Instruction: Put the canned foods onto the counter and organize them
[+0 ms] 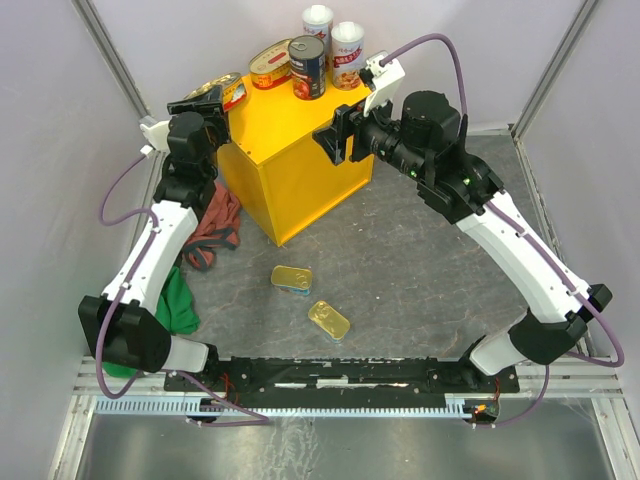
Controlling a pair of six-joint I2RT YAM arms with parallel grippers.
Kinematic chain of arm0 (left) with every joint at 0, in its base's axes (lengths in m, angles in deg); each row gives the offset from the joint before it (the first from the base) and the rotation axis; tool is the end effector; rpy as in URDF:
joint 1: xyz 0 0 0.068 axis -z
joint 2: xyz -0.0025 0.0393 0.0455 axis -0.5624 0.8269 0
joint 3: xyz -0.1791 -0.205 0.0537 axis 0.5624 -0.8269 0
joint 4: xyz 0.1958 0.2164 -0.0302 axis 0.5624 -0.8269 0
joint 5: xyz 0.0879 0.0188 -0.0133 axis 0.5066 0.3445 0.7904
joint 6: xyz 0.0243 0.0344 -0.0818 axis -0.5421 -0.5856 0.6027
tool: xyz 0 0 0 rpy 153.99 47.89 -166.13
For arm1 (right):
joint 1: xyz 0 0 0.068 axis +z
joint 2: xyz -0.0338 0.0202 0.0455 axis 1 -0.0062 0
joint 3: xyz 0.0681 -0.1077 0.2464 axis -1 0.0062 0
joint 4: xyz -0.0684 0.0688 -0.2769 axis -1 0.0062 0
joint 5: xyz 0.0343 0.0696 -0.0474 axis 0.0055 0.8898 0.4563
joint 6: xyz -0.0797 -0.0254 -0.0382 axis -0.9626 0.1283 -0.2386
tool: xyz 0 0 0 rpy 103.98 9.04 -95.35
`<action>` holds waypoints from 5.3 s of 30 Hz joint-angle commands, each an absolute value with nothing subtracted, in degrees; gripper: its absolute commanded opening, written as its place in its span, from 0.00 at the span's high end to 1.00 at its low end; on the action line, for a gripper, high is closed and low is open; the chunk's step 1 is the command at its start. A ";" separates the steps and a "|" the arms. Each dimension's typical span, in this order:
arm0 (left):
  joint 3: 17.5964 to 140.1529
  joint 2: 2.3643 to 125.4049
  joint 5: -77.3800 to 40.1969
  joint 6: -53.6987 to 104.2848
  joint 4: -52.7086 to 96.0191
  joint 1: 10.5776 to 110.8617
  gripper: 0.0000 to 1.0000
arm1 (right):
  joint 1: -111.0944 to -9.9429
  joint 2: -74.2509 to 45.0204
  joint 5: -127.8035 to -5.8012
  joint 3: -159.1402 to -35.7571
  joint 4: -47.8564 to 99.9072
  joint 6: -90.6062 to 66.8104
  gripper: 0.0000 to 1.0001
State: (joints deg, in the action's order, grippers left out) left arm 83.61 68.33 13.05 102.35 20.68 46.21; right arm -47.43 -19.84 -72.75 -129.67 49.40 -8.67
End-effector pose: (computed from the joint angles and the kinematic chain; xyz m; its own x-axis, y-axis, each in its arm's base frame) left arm 0.4019 -0.0518 0.4189 0.1966 -0.9798 -0.0363 -0.0357 0.0299 -0.9989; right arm 0.2919 0.2682 0.5333 -0.1518 0.0977 -0.9836 -0.6775 0.7143 0.1755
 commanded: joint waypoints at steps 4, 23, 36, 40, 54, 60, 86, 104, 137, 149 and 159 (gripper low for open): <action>84.62 65.98 9.22 101.55 20.16 46.31 0.34 | -47.59 -17.97 -72.25 -129.43 46.72 -8.20 0.28; 85.72 66.07 -3.10 98.90 14.63 46.27 0.29 | -47.61 -18.05 -72.25 -129.55 46.09 -7.44 0.28; 84.74 63.57 -4.71 95.05 13.57 46.37 0.27 | -47.54 -18.04 -72.51 -129.23 45.49 -6.95 0.28; 88.66 61.82 -0.64 89.48 11.31 46.65 0.29 | -47.29 -18.17 -72.42 -129.15 45.32 -6.69 0.28; 89.17 58.33 7.64 80.97 6.43 46.66 0.32 | -46.29 -18.22 -72.84 -129.97 46.02 -7.14 0.28; 87.47 57.05 6.24 80.47 9.10 46.51 0.33 | -46.28 -17.69 -73.37 -129.94 46.95 -7.89 0.28; 75.63 51.01 12.31 77.14 11.41 45.29 0.21 | -46.22 -16.34 -73.78 -129.61 48.54 -8.53 0.28; 74.74 55.53 11.03 77.58 19.91 41.38 0.20 | -46.32 -17.16 -74.34 -129.40 48.02 -9.61 0.27; 69.81 57.74 -3.47 82.55 32.97 35.55 0.30 | -46.32 -15.98 -74.88 -128.47 48.06 -8.79 0.28; 68.58 58.01 -6.06 82.61 37.25 33.76 0.51 | -46.28 -15.68 -74.88 -128.87 48.54 -9.15 0.28; 70.00 59.87 -9.34 82.62 38.70 32.05 0.53 | -46.31 -15.68 -74.84 -129.10 48.63 -9.45 0.28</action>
State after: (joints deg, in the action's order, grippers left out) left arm 68.20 58.80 -6.76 82.03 33.90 32.72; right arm -46.51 -17.67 -74.48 -128.07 49.92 -9.02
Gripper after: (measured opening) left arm 0.550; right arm 0.724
